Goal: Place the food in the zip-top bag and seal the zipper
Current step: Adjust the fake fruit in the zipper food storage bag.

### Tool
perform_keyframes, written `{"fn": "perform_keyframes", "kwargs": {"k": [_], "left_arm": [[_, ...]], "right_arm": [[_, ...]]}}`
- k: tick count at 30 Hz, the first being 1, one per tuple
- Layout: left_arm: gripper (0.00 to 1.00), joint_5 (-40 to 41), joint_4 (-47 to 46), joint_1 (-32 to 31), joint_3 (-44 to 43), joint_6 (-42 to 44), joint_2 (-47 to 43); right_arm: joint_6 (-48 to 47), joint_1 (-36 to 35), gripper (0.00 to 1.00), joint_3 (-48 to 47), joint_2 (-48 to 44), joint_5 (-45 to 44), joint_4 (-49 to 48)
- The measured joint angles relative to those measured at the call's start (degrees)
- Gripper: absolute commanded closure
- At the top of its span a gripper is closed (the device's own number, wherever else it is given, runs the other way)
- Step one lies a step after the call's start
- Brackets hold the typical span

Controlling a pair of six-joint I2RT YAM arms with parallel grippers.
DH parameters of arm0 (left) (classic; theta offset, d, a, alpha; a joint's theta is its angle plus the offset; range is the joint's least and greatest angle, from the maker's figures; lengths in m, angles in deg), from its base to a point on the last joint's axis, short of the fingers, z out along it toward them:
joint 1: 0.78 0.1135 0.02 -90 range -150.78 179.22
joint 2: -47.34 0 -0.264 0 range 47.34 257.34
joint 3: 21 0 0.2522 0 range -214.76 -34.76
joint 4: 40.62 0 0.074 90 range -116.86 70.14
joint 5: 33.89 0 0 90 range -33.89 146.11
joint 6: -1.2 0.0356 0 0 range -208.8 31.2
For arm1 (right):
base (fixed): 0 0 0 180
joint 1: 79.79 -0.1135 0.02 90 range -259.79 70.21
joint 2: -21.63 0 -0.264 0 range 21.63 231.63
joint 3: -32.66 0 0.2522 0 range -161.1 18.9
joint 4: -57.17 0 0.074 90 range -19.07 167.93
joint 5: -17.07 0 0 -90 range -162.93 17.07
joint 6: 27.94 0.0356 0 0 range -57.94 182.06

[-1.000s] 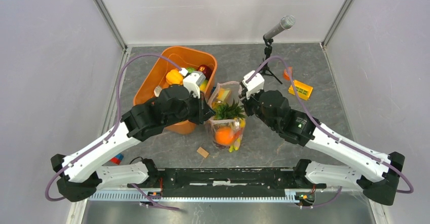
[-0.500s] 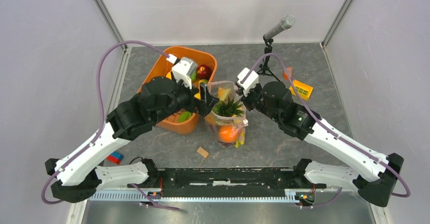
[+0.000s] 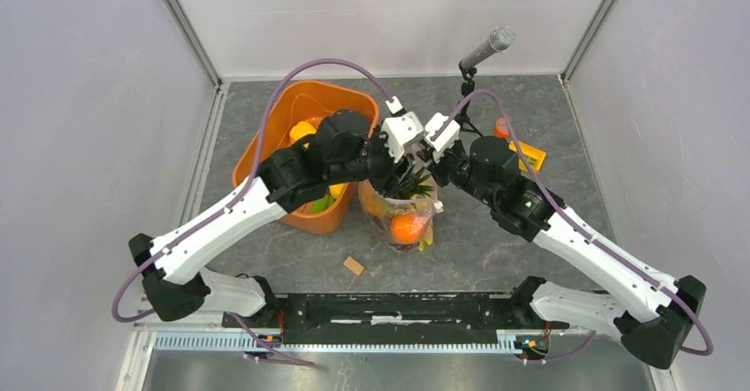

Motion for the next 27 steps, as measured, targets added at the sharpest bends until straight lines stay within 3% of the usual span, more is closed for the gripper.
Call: {"fn": "perform_keyframes", "kwargs": {"k": [11,27], "left_arm": [[0.53,-0.5,-3.0,0.5,0.6,2.5,5.8],[0.56,-2.1,-7.7,1.0,4.1,1.4,7.1]], "right_arm": [[3.8,4.9,1.0,2.0,-2.1,4.6,-0.2],[10.0,6.9,1.0,2.9,-2.1,6.3,3.3]]}}
